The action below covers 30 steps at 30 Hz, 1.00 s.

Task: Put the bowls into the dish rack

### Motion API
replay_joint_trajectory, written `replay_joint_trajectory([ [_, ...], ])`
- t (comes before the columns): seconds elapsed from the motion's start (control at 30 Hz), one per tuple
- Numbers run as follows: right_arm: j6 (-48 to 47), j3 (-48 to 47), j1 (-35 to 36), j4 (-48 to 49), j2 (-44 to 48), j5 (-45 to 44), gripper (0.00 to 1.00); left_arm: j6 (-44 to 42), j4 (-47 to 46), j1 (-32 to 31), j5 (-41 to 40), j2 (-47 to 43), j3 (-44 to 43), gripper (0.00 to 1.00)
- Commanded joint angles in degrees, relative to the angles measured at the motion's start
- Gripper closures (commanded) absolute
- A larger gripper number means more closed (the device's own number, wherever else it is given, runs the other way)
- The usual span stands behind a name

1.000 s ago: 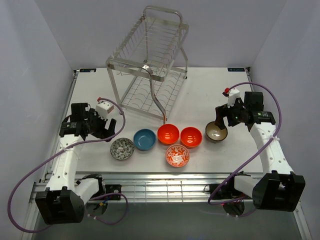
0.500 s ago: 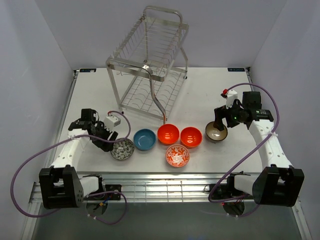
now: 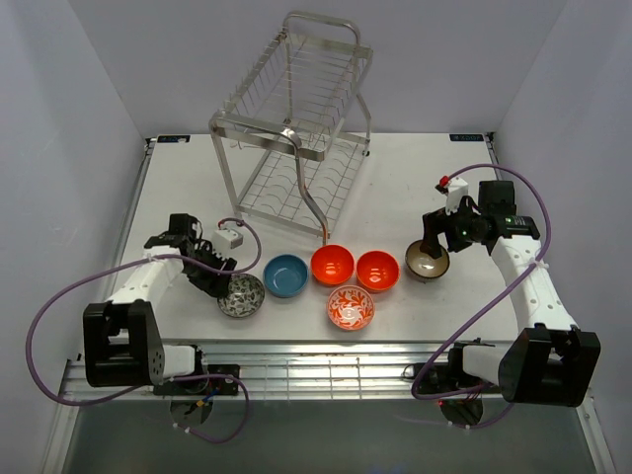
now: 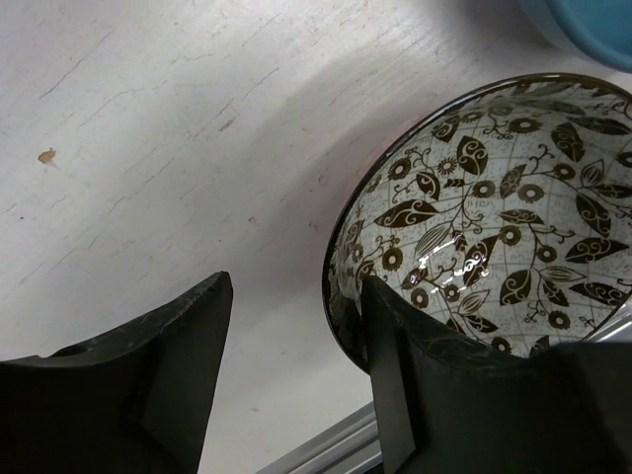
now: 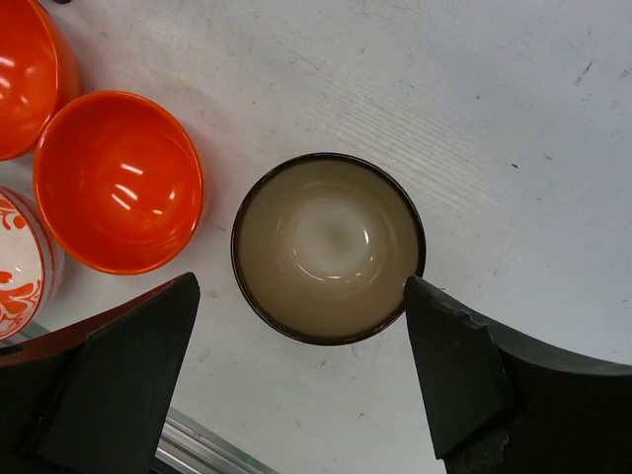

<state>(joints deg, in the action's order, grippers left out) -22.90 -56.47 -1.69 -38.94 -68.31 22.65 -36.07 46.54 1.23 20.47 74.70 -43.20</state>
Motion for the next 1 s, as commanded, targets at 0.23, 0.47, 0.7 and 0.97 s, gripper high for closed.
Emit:
replay_joint_trajectory([
  [0.23,3.2,0.0,0.1,0.9,0.2,7.0,0.10,1.6,-2.6,-4.5,3.3,1.9,-0.8,0.50],
  [0.47,7.1,0.0,0.1,1.0,2.6,10.1,0.10,2.8,-1.3,-5.7,1.6,-3.1,-0.9,0.97],
  [0.7,12.0,1.4,0.1,4.6,10.3,13.2,0.10,1.3,6.8,-6.0,3.3,-16.3,-8.5,1.00],
  [0.97,11.7,-0.4,0.1,3.5,12.6,21.1,0.10,4.7,11.9,-16.2,6.5,-17.8,-24.1,1.00],
])
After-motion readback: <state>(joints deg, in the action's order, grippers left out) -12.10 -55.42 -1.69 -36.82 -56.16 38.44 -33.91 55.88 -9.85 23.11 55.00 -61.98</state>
